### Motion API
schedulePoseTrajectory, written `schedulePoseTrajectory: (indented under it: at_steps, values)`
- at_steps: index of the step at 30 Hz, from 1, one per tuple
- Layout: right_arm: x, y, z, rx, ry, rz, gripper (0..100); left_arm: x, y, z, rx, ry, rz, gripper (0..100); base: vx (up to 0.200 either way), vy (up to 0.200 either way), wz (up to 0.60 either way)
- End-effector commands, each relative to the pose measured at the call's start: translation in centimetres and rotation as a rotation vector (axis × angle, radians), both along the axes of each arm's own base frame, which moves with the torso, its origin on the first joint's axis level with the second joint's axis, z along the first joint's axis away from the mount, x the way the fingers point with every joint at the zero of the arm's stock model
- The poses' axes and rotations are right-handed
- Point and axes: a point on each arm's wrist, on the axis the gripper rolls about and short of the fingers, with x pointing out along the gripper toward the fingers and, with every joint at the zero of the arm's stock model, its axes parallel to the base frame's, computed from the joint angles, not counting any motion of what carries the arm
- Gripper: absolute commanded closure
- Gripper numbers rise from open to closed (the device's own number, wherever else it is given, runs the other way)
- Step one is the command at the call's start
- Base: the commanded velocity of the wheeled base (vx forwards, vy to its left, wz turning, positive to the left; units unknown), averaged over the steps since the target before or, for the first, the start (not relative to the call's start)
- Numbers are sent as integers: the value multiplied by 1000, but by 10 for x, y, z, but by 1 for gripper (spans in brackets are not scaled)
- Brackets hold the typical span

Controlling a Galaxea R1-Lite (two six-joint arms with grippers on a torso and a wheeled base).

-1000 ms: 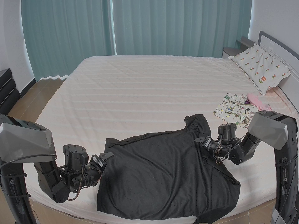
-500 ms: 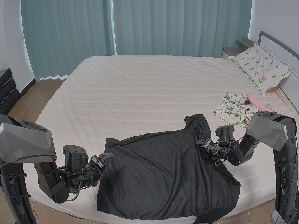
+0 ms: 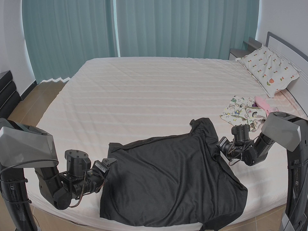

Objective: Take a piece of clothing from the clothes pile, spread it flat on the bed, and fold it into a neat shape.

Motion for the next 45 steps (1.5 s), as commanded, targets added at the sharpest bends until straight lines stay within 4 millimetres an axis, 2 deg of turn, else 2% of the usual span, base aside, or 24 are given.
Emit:
schedulePoseTrajectory:
  at_steps: [1,4,9,14,23,31,32,40,41,45]
  values:
    - [9,-20,12,12,-61,-43,100,0,0,0,-1,-1,1,0,0,0,0]
    - [20,-39,22,24,-145,-78,100,0,0,0,-1,-1,1,0,0,0,0]
    - [33,-74,28,66,-232,-91,100,0,0,0,0,-1,0,0,0,0,0]
    - [40,-97,15,81,-246,-103,100,0,0,0,0,-1,0,0,0,0,0]
    - [49,-102,11,79,-266,-111,100,0,0,0,1,-2,1,0,0,0,0]
    - [56,-114,9,76,-284,-133,100,0,0,0,0,-1,0,0,0,0,0]
    - [56,-114,9,76,-283,-133,0,0,0,0,1,-2,1,0,0,0,0]
    - [51,-118,12,75,-280,-143,0,0,0,0,0,0,0,0,0,0,0]
    - [49,-123,17,76,-282,-153,0,0,0,0,0,0,0,0,0,0,0]
    - [36,-120,25,84,-267,-145,0,0,0,0,0,0,0,0,0,0,0]
